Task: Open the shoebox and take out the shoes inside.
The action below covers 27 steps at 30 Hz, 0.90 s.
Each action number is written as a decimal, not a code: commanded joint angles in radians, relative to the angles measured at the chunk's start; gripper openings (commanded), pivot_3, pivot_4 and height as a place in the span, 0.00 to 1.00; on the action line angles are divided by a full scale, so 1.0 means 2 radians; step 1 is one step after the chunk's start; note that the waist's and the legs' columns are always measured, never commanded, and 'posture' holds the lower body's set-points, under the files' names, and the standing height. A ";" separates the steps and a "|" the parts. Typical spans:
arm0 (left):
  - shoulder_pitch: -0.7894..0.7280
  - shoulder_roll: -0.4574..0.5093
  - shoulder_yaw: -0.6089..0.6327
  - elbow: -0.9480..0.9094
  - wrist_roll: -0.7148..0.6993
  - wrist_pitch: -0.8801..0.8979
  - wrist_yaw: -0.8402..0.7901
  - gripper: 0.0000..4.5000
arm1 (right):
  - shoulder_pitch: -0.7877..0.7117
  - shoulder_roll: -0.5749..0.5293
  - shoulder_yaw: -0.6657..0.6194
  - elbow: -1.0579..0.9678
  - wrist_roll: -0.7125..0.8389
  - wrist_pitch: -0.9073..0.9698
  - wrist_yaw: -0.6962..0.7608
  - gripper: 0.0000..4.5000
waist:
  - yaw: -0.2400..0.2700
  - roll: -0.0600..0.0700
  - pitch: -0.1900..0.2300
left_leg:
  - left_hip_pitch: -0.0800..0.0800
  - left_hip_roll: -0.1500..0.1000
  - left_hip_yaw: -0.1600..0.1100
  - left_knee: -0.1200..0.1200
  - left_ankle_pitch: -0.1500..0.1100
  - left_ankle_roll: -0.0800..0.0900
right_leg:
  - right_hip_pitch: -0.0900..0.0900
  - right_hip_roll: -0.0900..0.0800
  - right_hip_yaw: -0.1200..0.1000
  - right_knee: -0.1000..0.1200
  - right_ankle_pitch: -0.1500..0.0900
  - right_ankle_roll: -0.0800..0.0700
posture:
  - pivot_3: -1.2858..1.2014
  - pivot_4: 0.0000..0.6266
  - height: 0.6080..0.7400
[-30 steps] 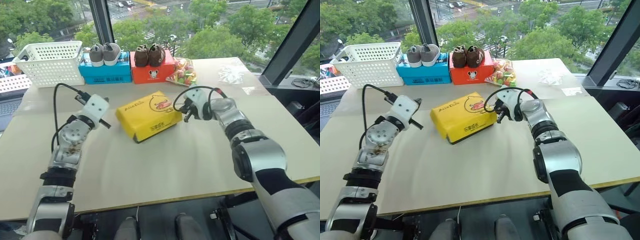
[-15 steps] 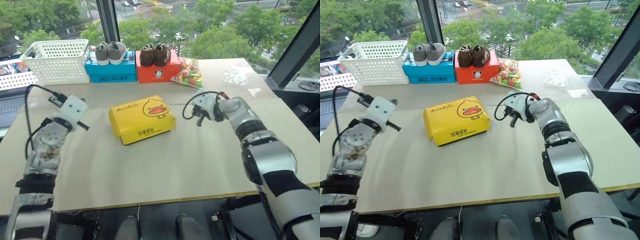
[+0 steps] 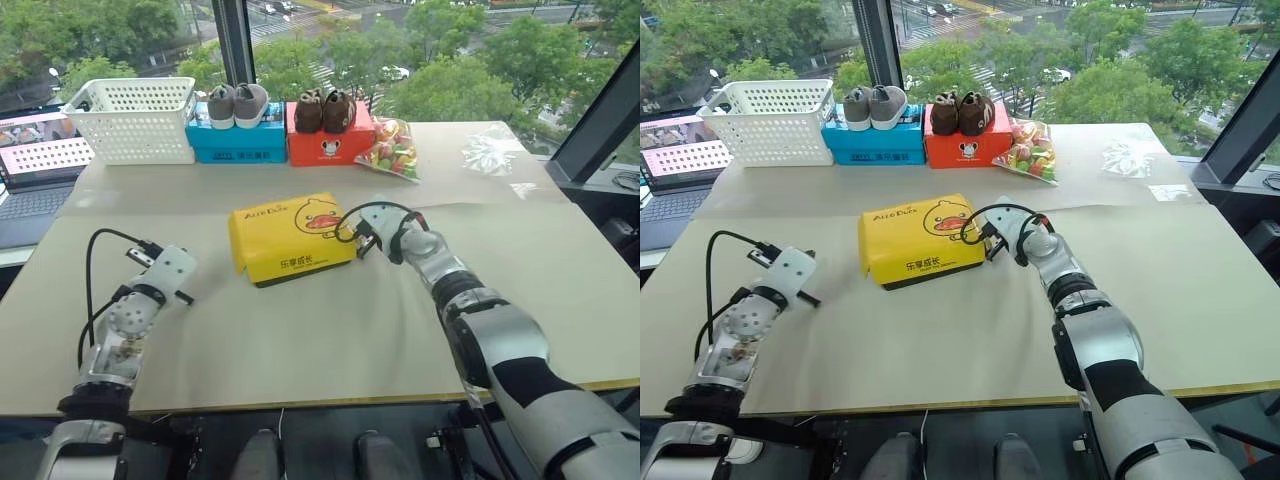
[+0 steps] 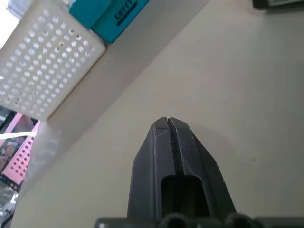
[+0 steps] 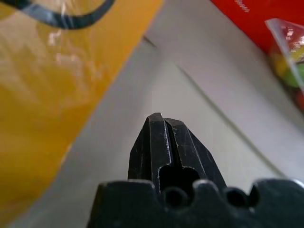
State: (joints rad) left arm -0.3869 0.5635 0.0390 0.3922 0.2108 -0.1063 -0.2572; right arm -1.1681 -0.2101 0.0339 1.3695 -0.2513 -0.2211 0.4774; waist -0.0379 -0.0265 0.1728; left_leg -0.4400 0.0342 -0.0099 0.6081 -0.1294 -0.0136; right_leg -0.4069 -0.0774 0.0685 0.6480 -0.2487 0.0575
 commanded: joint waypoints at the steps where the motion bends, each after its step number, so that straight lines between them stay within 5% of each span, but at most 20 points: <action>1: -0.030 -0.034 -0.038 -0.023 -0.005 -0.017 -0.022 0.00 | 0.002 0.020 -0.024 -0.014 0.038 -0.001 0.084 0.01 | -0.001 0.000 0.000 | 0.000 0.000 0.000 0.000 0.000 0.000 | 0.000 0.000 0.000 0.000 0.000 0.000 | 0.52 0.24 1.00; 8: -0.025 -0.065 -0.058 -0.095 -0.039 0.004 -0.082 0.00 | 0.033 0.029 -0.017 -0.037 0.060 0.002 0.225 0.01 | -0.004 0.000 0.000 | 0.000 0.000 0.000 0.000 0.000 0.000 | 0.000 0.000 0.000 -0.001 0.000 0.000 | 0.52 0.24 1.00; 14: 0.041 -0.064 -0.068 -0.253 -0.134 0.114 -0.171 0.00 | 0.087 0.018 0.001 -0.161 0.104 0.060 0.364 0.01 | -0.005 0.000 0.000 | 0.000 0.000 0.000 0.000 0.000 0.000 | 0.001 0.000 0.000 -0.001 0.000 0.000 | 0.52 0.24 1.00; 23: 0.167 0.019 -0.062 -0.414 -0.206 0.226 -0.250 0.00 | 0.302 -0.090 0.044 -0.675 0.173 0.376 0.402 0.01 | -0.001 0.000 -0.001 | 0.001 0.000 0.000 0.000 -0.001 -0.001 | 0.001 0.000 0.000 -0.001 -0.001 0.000 | 0.52 0.24 1.00; 27: 0.197 0.039 -0.049 -0.413 -0.209 0.218 -0.269 0.00 | 0.342 -0.146 0.051 -0.790 0.190 0.474 0.400 0.01 | 0.000 0.000 -0.001 | 0.001 0.001 0.000 0.001 -0.001 -0.001 | 0.001 0.000 0.000 -0.001 -0.001 -0.001 | 0.52 0.24 1.00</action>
State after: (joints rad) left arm -0.0024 0.6511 0.0104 -0.3820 -0.1613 0.3534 -0.7223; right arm -0.4579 -0.5182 0.1186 -0.0752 0.0439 0.6921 1.2622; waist -0.0385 -0.0262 0.1709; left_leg -0.4386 0.0354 -0.0098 0.6095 -0.1311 -0.0161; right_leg -0.4056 -0.0771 0.0686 0.6461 -0.2521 0.0557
